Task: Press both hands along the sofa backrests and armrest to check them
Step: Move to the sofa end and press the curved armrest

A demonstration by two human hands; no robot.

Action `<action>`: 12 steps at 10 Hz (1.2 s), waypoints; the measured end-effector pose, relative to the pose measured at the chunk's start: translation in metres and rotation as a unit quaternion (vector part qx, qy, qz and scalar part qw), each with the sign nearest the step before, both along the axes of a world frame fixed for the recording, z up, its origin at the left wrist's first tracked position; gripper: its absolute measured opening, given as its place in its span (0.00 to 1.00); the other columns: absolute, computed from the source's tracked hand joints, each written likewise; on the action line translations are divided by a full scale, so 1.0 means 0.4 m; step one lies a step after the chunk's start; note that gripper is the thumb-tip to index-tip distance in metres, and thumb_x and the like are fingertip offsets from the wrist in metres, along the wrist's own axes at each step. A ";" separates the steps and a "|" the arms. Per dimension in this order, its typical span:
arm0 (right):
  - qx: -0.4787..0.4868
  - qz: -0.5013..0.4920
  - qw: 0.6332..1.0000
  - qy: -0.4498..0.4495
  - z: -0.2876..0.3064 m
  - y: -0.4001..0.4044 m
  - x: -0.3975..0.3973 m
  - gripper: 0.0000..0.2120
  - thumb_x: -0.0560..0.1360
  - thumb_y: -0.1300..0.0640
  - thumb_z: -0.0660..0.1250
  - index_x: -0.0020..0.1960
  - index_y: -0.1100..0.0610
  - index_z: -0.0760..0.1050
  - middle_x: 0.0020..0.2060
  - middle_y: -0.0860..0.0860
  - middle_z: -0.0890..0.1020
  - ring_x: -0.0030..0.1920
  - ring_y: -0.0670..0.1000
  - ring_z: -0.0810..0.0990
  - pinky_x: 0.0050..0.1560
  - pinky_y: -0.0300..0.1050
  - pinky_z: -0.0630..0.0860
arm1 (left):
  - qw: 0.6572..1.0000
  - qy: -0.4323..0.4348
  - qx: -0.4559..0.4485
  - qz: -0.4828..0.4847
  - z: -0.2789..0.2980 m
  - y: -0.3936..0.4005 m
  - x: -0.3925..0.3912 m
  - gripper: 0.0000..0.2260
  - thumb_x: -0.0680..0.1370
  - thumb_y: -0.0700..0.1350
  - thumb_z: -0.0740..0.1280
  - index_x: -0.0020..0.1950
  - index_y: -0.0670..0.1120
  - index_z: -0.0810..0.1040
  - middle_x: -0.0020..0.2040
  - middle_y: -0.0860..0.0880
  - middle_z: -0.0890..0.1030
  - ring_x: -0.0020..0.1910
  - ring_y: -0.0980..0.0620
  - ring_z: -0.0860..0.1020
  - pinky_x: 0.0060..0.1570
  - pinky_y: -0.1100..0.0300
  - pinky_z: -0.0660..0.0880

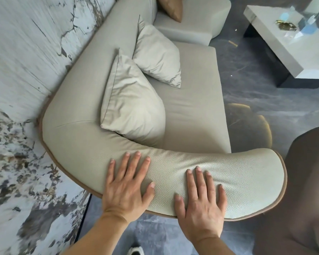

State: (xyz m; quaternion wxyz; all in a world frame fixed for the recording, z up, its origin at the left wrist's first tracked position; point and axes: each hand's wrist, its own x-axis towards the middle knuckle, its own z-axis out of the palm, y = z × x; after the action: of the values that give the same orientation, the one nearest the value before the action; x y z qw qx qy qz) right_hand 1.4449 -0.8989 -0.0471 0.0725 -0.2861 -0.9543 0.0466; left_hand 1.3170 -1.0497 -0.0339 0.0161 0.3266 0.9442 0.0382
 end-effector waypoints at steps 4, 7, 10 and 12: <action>0.020 -0.001 1.000 0.007 -0.003 0.068 -0.095 0.32 0.74 0.39 0.53 0.73 0.54 0.66 0.72 0.54 0.70 0.72 0.58 0.66 0.69 0.64 0.57 | 0.999 0.028 0.019 0.001 -0.012 0.067 -0.091 0.29 0.74 0.61 0.55 0.74 0.52 0.66 0.75 0.48 0.66 0.75 0.43 0.61 0.73 0.37 0.54; 0.023 -0.004 1.000 0.008 -0.008 0.118 -0.171 0.32 0.75 0.38 0.52 0.74 0.53 0.65 0.73 0.53 0.69 0.72 0.58 0.65 0.69 0.64 0.56 | 0.999 0.046 0.028 0.002 -0.015 0.119 -0.165 0.29 0.74 0.60 0.54 0.74 0.51 0.67 0.74 0.47 0.68 0.74 0.43 0.63 0.73 0.37 0.53; 0.018 -0.003 1.000 0.019 -0.005 0.182 -0.270 0.32 0.75 0.39 0.51 0.74 0.53 0.65 0.72 0.54 0.70 0.73 0.58 0.65 0.69 0.65 0.58 | 0.997 0.063 0.044 0.005 -0.022 0.185 -0.264 0.28 0.75 0.59 0.54 0.73 0.51 0.68 0.74 0.47 0.69 0.74 0.42 0.64 0.72 0.37 0.54; 0.024 -0.005 0.999 0.029 -0.009 0.234 -0.347 0.32 0.75 0.38 0.51 0.74 0.53 0.65 0.72 0.54 0.70 0.73 0.58 0.65 0.69 0.65 0.58 | 0.996 0.074 0.053 0.007 -0.025 0.240 -0.339 0.28 0.75 0.59 0.55 0.73 0.51 0.68 0.74 0.47 0.69 0.74 0.42 0.64 0.72 0.37 0.54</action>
State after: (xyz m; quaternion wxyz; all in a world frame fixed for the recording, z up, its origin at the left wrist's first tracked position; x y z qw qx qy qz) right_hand 1.3061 -0.8053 -0.0508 0.1072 -0.2880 -0.9511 0.0315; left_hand 1.1813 -0.9539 -0.0439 -0.0714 0.3224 0.9417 0.0644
